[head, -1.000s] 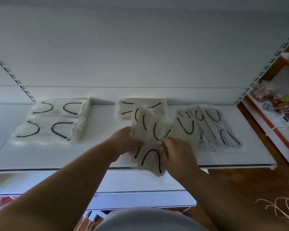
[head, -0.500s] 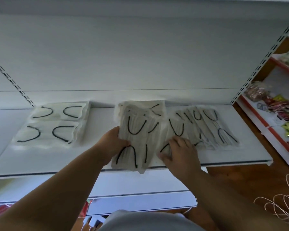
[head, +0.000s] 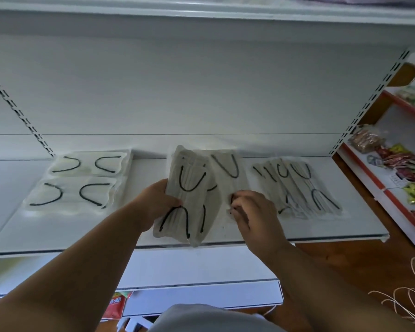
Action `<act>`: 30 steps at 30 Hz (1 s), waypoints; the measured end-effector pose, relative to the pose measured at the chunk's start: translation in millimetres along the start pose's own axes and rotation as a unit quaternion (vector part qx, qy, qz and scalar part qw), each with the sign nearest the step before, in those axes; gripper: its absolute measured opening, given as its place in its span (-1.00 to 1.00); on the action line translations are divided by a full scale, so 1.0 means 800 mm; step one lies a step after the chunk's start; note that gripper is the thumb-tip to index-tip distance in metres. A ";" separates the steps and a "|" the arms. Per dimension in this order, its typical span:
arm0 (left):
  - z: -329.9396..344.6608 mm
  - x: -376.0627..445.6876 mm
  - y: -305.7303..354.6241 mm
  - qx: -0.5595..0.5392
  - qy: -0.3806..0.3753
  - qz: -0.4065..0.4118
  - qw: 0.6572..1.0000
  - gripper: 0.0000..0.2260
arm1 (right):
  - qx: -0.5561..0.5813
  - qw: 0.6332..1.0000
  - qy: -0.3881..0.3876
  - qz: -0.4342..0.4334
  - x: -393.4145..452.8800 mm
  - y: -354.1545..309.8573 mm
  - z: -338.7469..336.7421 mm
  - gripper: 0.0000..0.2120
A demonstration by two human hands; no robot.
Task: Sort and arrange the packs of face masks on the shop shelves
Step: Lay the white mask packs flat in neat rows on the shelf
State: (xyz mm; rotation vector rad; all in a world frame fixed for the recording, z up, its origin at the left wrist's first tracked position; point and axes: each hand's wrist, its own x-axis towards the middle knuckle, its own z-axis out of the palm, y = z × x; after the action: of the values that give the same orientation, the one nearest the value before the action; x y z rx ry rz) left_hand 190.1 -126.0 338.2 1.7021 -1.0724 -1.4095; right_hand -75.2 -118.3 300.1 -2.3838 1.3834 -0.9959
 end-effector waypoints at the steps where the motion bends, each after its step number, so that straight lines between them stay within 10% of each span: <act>1: 0.002 0.000 -0.001 -0.022 -0.008 -0.003 1.000 -0.63 | 0.006 1.000 -0.026 -0.010 0.004 -0.002 0.000 -0.90; 7: 0.031 -0.004 -0.008 -0.154 -0.052 0.008 0.987 -0.63 | 0.110 0.980 -0.150 0.066 0.026 -0.038 0.003 -0.92; 12: 0.039 -0.006 -0.005 -0.223 -0.063 0.013 0.973 -0.61 | 0.052 0.965 -0.014 0.257 0.042 -0.045 0.005 -0.40; 17: 0.032 -0.009 0.003 -0.240 -0.054 0.009 0.969 -0.64 | 0.146 0.896 -0.119 0.402 0.058 -0.033 -0.001 -0.19; 22: 0.002 0.000 0.016 -0.087 -0.027 0.012 0.996 -0.62 | 0.170 0.911 -0.098 0.362 0.069 -0.011 -0.005 -0.74; 30: -0.036 0.011 0.044 0.076 -0.035 -0.042 0.996 -0.67 | 0.032 0.968 -0.210 0.132 0.122 -0.002 -0.061 -0.71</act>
State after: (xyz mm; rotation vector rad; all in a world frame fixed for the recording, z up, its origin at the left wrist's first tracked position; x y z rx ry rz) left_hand 213.1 -149.6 370.8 1.8367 -1.1861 -1.4828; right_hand -73.5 -191.4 380.8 -2.1256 1.4233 -0.4264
